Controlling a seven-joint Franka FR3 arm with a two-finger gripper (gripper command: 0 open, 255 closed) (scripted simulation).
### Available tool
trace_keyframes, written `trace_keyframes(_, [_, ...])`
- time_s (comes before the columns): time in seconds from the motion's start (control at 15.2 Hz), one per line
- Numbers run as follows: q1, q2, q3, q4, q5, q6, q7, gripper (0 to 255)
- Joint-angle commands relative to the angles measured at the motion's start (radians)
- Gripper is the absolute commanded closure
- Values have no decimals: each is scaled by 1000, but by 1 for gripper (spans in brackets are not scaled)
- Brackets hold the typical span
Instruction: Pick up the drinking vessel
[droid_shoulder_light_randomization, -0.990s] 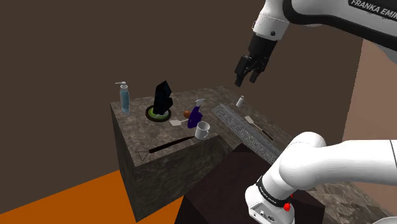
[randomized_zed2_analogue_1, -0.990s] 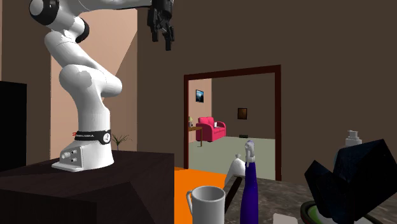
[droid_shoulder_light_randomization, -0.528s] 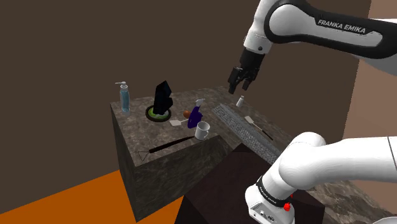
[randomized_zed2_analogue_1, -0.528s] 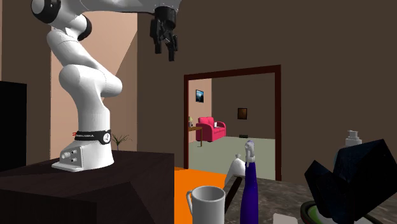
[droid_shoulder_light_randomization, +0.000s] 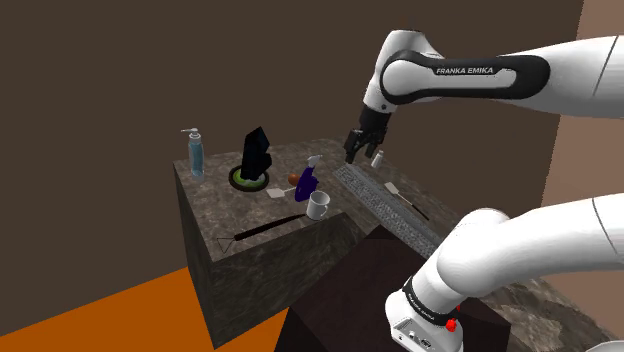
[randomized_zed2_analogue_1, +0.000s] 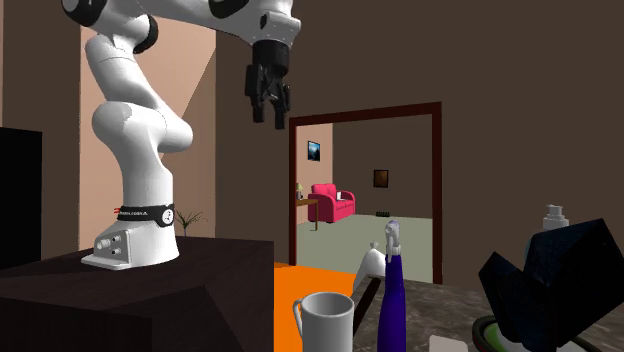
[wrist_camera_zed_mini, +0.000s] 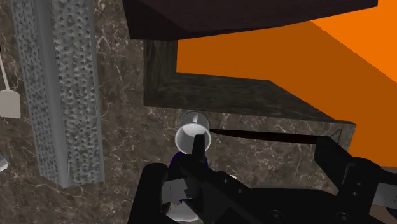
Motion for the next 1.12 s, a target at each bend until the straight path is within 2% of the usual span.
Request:
trace_keyframes(0.0, [-2, 60, -17, -5, -2, 63, -18, 0])
trace_keyframes(0.59, [-10, 373, -103, 7, 23, 341, -134, 0])
trace_keyframes(1.06, [-19, 659, -142, 95, 120, 511, -262, 0])
